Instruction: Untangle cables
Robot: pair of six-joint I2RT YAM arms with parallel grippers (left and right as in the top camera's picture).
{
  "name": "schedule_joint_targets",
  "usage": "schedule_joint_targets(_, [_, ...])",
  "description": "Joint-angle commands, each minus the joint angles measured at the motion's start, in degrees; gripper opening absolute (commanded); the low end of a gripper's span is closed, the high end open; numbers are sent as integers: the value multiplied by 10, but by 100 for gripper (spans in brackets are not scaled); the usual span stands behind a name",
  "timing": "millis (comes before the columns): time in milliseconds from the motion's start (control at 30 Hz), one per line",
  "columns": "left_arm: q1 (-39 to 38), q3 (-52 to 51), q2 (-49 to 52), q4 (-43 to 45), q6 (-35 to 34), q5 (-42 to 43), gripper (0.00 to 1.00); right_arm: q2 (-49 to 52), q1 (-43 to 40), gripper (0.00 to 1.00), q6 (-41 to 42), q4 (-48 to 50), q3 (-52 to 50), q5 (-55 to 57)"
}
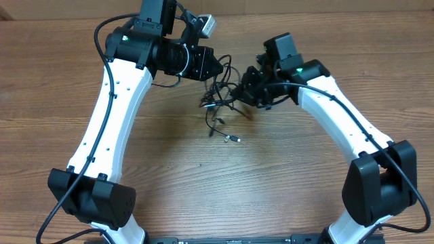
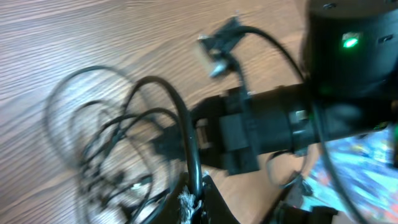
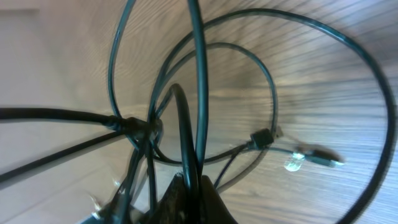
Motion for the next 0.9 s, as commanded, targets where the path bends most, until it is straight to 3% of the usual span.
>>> schedule_joint_targets(0, [0,13,-12,-12,-4,-131,4,-18,-43,4,-96,-62,17,62])
schedule_joint_targets(300, [1,11,-11,-72,-39,-378,4,-137,-65,4,-118,-177,45,447])
schedule_joint_targets(400, [5,11,-11,-77,-40,-391,4,-165,-64,4,-121,-184,45,487])
schedule_joint_targets(533, [6,11,-11,-76,-40,-388,8,-195,-52,4,-164,-173,46,377])
schedule_joint_targets(600, [6,11,-11,-75,-34,-354,20,-199,-47,4,-211,-162,46,263])
schedule_joint_targets(700, [6,11,-11,-72,35,-227,42,-199,-47,4,-273,-138,46,113])
schedule_joint_targets(867, [6,11,-11,-72,126,-49,56,-199,-47,4,-302,-109,47,-2])
